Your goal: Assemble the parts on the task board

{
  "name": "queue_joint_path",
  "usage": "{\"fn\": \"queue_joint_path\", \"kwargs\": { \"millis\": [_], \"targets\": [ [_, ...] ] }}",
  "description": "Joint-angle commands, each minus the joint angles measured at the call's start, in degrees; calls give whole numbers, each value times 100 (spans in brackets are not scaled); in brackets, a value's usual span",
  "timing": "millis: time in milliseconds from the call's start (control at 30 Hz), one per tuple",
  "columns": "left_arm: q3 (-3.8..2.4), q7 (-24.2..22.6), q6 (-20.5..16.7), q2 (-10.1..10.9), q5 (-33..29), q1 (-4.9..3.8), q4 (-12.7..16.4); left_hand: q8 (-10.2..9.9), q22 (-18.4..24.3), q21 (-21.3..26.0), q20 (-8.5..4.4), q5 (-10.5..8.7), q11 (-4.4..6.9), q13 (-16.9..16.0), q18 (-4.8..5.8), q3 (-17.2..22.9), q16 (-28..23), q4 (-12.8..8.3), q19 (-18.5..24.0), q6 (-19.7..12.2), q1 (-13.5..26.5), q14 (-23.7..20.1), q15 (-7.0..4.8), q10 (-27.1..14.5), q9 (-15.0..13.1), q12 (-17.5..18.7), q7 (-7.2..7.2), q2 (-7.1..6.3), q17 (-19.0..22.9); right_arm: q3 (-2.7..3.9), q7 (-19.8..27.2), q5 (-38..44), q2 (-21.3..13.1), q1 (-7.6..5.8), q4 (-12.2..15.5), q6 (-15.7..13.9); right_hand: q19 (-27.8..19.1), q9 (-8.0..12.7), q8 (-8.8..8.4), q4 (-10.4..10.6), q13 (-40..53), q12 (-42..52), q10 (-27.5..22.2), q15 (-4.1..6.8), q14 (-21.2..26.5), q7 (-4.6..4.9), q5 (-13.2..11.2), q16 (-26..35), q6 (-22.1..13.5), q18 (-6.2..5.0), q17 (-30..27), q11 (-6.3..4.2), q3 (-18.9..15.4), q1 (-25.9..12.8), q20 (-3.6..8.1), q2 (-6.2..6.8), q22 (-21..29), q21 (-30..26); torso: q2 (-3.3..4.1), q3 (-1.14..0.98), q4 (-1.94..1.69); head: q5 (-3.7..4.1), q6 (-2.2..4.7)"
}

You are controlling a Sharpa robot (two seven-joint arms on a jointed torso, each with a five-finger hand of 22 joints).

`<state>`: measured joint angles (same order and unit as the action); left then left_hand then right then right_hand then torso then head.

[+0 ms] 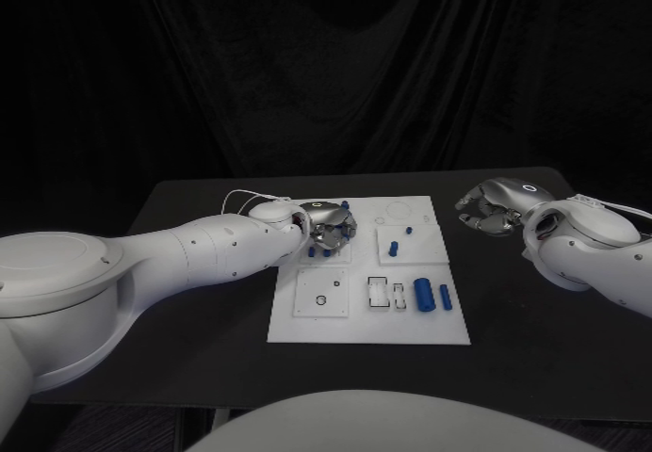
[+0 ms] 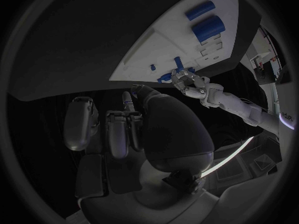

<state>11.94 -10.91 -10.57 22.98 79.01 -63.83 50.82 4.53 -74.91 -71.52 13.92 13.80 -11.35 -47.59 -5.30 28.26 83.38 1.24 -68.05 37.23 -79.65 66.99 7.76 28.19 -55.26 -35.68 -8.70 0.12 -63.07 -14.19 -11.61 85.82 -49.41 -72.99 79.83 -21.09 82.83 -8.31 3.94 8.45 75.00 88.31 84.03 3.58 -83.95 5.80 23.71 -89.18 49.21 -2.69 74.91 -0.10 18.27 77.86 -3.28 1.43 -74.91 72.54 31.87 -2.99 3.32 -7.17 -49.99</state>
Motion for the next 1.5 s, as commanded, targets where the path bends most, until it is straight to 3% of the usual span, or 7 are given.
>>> {"fn": "queue_joint_path", "kwargs": {
  "millis": [33, 400, 633, 900, 1033, 1233, 1500],
  "targets": [
    [11, -146, -91, -29, 2, 45, -7, 42, -758, -28, -9, -19, 7, -2, -40, 8, 40, -50, -44, 58, 6, 54, -20, 71, -3, -43, 11, 69, -23, 4, -41, 19, -10, 13, 15, -34, -50, 4, 2, -3, 1352, -35, 421, -49, -568, 11, 34, 30, 16, -116, 1432, 48, 22, -37, 5, -6, -998, -25, 5, 0, 1, 0, -1],
    [11, -276, -310, 26, 2, 56, 3, 179, -834, -237, -184, 71, 220, -23, 12, 24, 113, -192, -323, 322, -119, 329, -209, 550, -59, -283, -26, 195, -178, 4, -47, 19, -16, 13, 15, -24, -50, 4, 2, -3, 1352, -35, 421, -49, -568, 11, 34, 30, 16, -116, 1432, 48, 22, -37, 5, -6, -998, -25, 2, -2, 2, -8, -1],
    [11, -512, -786, 118, 2, 58, 90, 322, -904, -423, -372, 165, 424, -20, 68, -3, 158, -278, -594, 632, -170, 621, -398, 904, -113, -429, -65, 207, -362, 4, -46, 19, -20, 13, 13, -27, -50, 4, 2, -3, 1352, -35, 421, -49, -568, 11, 34, 30, 16, -116, 1432, 48, 22, -37, 5, -6, -998, -25, -7, -4, -9, -16, -1],
    [10, -627, -1351, 369, 2, 40, 347, 372, -937, -507, -431, 205, 469, -8, 95, -10, 198, -319, -716, 767, -178, 806, -454, 1012, -124, -459, -89, 152, -515, 4, -48, 19, -43, 14, 20, -22, -50, 4, 2, -3, 1352, -35, 421, -49, -568, 11, 34, 30, 16, -116, 1432, 48, 22, -37, 5, -6, -998, -25, -13, -2, -13, 1, -1],
    [2, -606, -1493, 606, 2, -49, 648, 388, -943, -522, -446, 139, 474, 24, 101, 21, 197, -339, -746, 834, -185, 843, -465, 1029, -118, -430, -88, 122, -526, 4, -56, 19, -59, 13, 19, -11, -50, 4, 2, -3, 1352, -35, 421, -49, -568, 11, 34, 30, 16, -116, 1432, 48, 22, -37, 5, -6, -998, -25, -12, -2, -15, 8, -1],
    [-3, -451, -1305, 1005, 2, -243, 1127, 323, -912, -445, -446, 67, 443, 109, 82, 104, 151, -336, -680, 794, -161, 777, -445, 980, -67, -317, -90, 88, -408, 3, -61, 19, -60, 13, 9, 3, -50, 4, 2, -3, 1352, -35, 421, -49, -568, 11, 34, 30, 16, -116, 1432, 48, 22, -37, 5, -6, -998, -25, -17, -7, -15, 0, -1],
    [8, -273, -835, 1340, 2, -307, 1409, 266, -895, -393, -430, 44, 417, 177, 70, 158, 118, -347, -630, 761, -153, 719, -425, 950, -22, -227, -93, 67, -332, 3, -56, 16, -50, 13, 0, 19, -51, 5, 2, -14, 1349, -40, 417, -46, -564, 8, 30, 41, 22, -117, 1425, 45, 33, -43, 6, -8, -997, -31, -34, -19, -18, -5, -1]
  ]
}}
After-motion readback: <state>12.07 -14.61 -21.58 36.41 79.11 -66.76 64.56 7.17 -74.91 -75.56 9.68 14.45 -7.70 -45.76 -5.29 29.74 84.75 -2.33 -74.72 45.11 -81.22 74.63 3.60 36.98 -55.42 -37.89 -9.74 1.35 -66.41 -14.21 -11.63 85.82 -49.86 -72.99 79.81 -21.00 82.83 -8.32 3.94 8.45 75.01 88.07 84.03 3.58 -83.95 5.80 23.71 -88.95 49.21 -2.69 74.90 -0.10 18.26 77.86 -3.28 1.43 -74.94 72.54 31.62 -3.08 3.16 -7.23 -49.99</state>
